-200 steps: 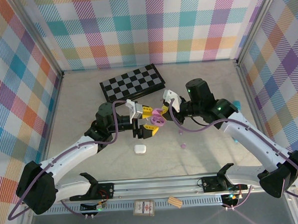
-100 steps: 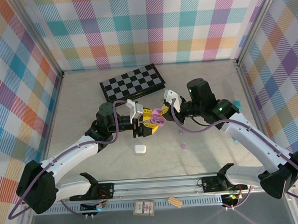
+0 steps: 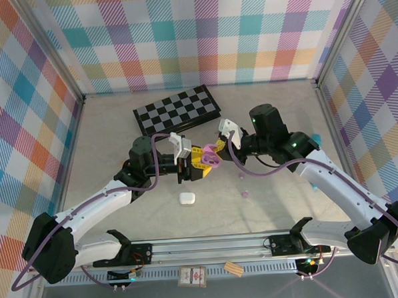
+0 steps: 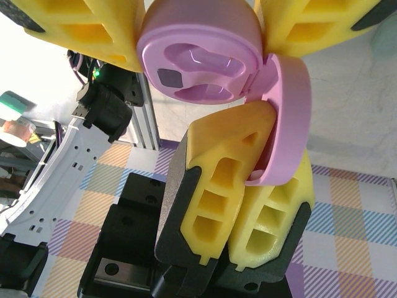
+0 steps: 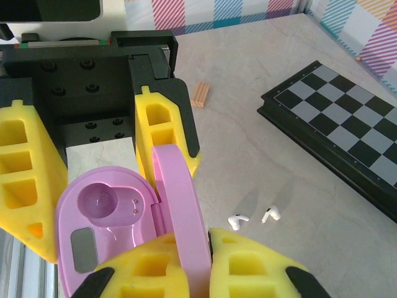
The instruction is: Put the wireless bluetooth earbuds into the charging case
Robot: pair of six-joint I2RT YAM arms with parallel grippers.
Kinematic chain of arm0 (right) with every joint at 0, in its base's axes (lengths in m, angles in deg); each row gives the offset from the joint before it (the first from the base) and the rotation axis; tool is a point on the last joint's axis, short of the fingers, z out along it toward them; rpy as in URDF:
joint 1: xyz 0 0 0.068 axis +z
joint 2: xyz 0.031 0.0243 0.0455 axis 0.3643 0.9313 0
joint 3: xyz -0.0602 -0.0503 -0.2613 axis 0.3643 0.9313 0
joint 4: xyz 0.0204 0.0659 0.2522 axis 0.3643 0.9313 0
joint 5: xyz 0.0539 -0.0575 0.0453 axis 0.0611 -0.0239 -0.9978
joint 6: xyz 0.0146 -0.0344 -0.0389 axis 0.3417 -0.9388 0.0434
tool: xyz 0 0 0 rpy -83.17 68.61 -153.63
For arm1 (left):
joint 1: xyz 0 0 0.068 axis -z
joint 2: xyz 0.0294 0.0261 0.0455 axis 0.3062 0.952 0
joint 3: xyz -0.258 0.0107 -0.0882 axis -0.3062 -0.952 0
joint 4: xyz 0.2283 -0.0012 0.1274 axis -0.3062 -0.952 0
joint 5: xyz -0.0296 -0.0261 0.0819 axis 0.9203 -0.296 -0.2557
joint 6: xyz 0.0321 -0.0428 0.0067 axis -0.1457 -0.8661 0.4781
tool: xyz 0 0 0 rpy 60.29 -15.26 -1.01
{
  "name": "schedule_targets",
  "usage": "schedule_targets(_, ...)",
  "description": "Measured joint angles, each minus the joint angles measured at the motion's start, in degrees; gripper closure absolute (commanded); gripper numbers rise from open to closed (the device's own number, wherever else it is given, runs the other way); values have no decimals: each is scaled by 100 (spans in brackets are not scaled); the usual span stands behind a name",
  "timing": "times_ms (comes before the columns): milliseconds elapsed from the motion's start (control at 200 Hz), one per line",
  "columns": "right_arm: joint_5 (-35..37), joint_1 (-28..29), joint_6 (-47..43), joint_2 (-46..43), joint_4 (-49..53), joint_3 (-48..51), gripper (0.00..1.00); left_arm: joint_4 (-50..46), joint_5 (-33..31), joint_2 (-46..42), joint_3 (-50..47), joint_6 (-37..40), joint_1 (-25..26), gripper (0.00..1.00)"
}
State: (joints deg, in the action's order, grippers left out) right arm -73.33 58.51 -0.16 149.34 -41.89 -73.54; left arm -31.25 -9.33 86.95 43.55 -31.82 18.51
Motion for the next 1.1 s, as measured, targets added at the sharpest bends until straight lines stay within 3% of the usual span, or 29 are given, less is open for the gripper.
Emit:
schedule_targets(135,-87,9,33,26,-33,0,100,2,35,39,0,-15,2,48)
schedule_targets(530,-168,44,107,127,-127,0,100,2,37,74,0,-20,2,48)
schedule_targets(700,-164,87,107,129,-131,-2,100,7,35,76,0,-31,2,41)
schedule_targets(1100,-74,103,111,129,-221,-4,100,15,66,76,0,-85,13,60)
